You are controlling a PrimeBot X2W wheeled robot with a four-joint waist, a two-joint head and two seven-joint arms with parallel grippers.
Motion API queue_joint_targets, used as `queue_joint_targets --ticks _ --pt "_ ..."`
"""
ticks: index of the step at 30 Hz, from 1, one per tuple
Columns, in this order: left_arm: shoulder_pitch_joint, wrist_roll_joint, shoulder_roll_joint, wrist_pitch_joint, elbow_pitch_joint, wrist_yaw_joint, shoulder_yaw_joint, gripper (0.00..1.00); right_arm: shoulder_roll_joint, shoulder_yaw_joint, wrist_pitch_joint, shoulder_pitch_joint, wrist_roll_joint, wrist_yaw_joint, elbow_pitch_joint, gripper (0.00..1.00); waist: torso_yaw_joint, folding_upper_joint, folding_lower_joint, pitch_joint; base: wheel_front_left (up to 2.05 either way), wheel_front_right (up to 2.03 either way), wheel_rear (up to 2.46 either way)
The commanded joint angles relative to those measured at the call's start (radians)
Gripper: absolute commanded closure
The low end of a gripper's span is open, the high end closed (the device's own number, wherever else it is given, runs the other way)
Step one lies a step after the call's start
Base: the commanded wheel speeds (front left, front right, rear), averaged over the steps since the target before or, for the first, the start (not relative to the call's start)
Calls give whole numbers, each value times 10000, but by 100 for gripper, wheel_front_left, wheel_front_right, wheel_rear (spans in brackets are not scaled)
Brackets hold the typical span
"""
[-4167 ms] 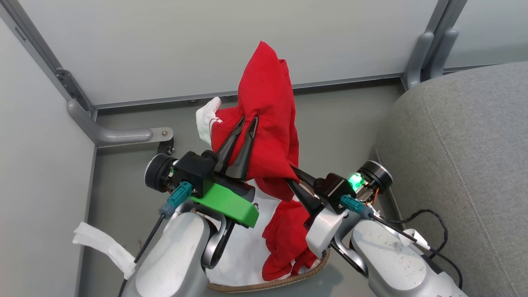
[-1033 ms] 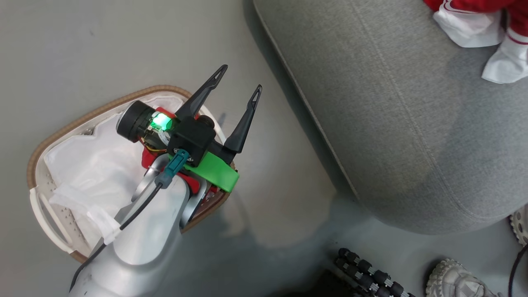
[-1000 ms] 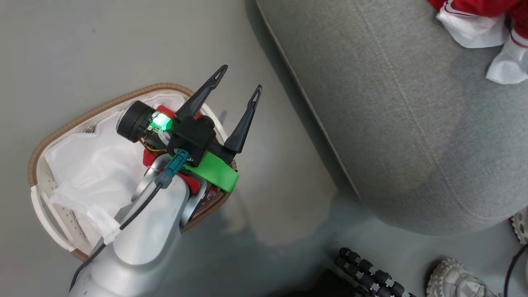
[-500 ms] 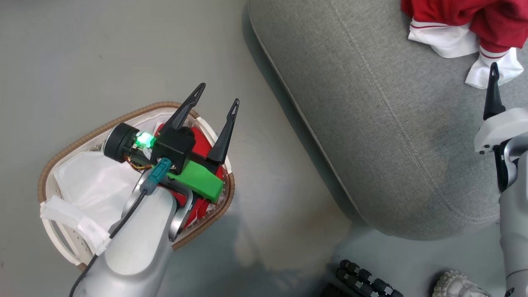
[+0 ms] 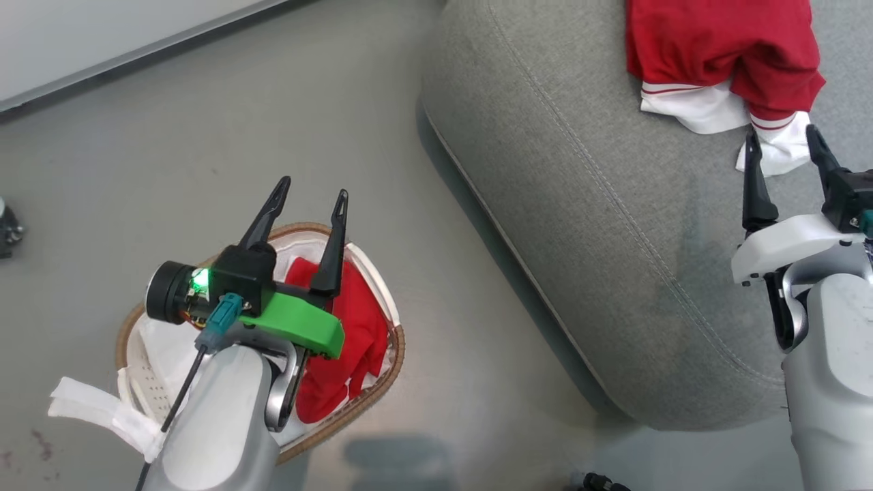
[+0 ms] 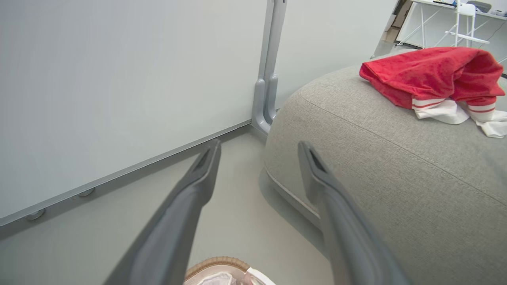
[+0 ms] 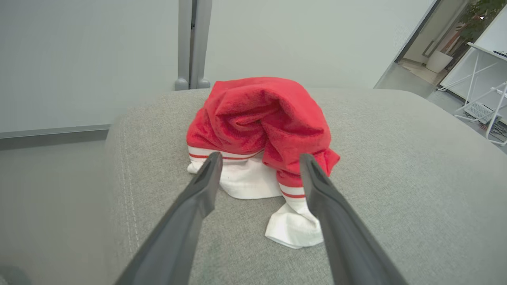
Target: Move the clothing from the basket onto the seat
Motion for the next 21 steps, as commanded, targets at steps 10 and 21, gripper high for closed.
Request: queue_joint_targets --ticks 10,21 --pt "909 288 -296 -9 -37 107 1387 0 220 1241 -3 528 859 -14 -714 0 1719 0 0 -1244 0 0 0" --pt "2056 398 -413 -9 56 138 2720 0 415 1961 -2 1372 1088 -14 -744 0 2520 0 0 -2277 0 0 0"
